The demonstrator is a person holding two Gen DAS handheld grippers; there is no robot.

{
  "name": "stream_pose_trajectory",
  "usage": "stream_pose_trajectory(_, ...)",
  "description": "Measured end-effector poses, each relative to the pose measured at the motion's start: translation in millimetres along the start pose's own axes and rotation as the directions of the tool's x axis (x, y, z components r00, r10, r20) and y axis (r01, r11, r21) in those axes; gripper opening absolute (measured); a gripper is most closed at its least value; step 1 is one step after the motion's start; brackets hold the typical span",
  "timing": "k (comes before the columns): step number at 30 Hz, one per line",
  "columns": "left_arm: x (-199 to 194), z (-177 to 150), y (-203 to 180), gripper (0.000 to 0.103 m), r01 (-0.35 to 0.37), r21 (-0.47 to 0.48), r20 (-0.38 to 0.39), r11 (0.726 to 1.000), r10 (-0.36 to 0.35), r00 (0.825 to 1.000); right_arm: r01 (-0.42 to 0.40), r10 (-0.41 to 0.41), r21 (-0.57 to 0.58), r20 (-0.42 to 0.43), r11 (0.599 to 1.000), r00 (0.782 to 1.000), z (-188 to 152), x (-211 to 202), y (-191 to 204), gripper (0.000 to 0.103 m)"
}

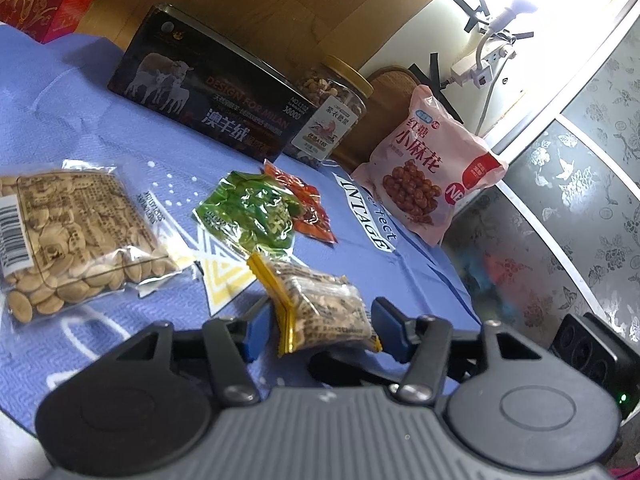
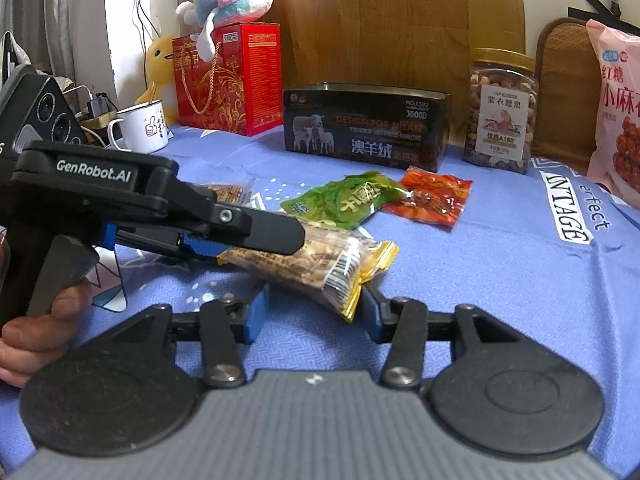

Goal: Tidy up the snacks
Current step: 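Lift the peanut bag into the tin box and open both grippers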

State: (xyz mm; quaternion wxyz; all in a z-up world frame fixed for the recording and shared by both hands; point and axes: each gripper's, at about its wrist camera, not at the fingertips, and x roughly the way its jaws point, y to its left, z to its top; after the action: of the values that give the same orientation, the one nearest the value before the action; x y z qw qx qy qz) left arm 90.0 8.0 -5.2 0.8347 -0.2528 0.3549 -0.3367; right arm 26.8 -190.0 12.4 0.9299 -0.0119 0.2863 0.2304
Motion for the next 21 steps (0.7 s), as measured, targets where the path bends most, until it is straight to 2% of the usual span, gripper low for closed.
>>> stream_pose_trajectory(13,0.2,-0.9,-0.6,0.049,-0.008,0.009,0.0,1.0,0.008,1.0,0.013,-0.013,-0.026,-0.001,1.0,1.0,-0.3,0.1,4.0,0.051)
stream_pose_trajectory(21,0.9,-1.0,-0.9,0.047,-0.005,0.012,0.001,1.0,0.005,1.0,0.021,-0.021,-0.036,0.003,0.999,1.0,0.3,-0.5,5.2,0.043)
